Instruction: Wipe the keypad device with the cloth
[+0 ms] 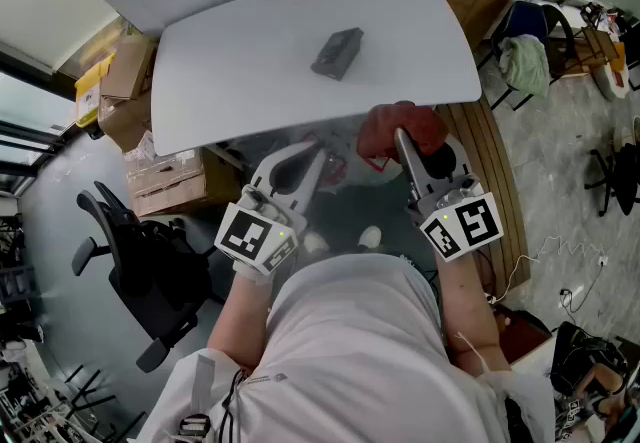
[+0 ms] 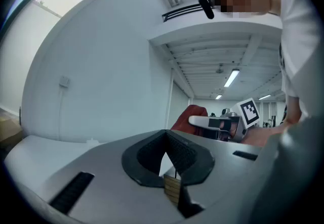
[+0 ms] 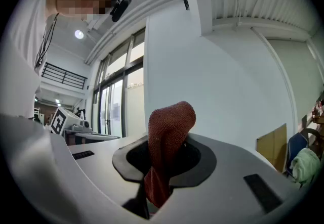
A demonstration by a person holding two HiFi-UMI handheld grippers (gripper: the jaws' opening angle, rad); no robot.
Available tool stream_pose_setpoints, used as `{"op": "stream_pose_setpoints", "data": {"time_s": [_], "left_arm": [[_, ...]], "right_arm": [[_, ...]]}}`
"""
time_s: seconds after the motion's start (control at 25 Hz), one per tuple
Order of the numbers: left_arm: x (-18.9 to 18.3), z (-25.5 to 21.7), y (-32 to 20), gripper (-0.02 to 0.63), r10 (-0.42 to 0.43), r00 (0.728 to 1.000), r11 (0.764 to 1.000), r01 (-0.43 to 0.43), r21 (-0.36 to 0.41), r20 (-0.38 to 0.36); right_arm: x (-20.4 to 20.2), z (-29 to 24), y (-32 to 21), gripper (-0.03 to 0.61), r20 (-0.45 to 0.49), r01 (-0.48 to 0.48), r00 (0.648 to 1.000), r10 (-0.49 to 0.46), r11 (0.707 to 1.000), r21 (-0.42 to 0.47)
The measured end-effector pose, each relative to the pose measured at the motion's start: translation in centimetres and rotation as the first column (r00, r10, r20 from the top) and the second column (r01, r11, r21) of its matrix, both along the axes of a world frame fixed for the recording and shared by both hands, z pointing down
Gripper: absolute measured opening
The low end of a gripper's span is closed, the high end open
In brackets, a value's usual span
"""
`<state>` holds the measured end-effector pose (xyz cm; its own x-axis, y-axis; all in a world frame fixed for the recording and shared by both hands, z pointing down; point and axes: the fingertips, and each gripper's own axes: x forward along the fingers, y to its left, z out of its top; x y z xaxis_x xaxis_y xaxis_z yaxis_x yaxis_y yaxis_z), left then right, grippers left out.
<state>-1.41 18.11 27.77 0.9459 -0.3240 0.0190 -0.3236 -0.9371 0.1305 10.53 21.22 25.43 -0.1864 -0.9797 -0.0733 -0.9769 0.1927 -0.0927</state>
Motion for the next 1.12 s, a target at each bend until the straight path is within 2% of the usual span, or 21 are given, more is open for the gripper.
{"op": "stream_pose_setpoints", "data": {"time_s": [0.32, 0.48, 0.8, 0.92, 1.12], "left_arm": [[2.8, -0.4, 1.7, 0.009, 0.048, 0.999, 0.997, -0.048, -0.054, -0.013], [3.9, -0.7, 2.2, 0.009, 0.021, 0.999, 0.996, -0.023, -0.083, -0.028], [4.8, 0.4, 3.1, 0.009, -0.014, 1.000, 0.992, 0.015, -0.122, 0.005], [4.7, 1.2, 2.5, 0.009, -0.030, 0.999, 0.993, 0.035, -0.114, 0.041], [4.9, 1.8, -0.1, 0.009, -0.030, 0.999, 0.992, 0.033, -0.125, 0.031]], "right_arm": [[2.0, -0.2, 0.3, 0.087, 0.003, 0.031, 1.000, -0.031, 1.000, 0.001], [3.5, 0.0, 0.9, 0.087, 0.025, 0.034, 0.999, -0.034, 0.999, 0.003], [5.9, 0.8, 1.7, 0.089, 0.128, 0.046, 0.991, -0.046, 0.999, 0.002], [6.1, 1.3, 1.3, 0.089, 0.132, 0.050, 0.990, -0.049, 0.999, -0.006], [6.3, 2.4, -0.9, 0.089, 0.124, 0.033, 0.992, -0.027, 0.999, -0.040]]}}
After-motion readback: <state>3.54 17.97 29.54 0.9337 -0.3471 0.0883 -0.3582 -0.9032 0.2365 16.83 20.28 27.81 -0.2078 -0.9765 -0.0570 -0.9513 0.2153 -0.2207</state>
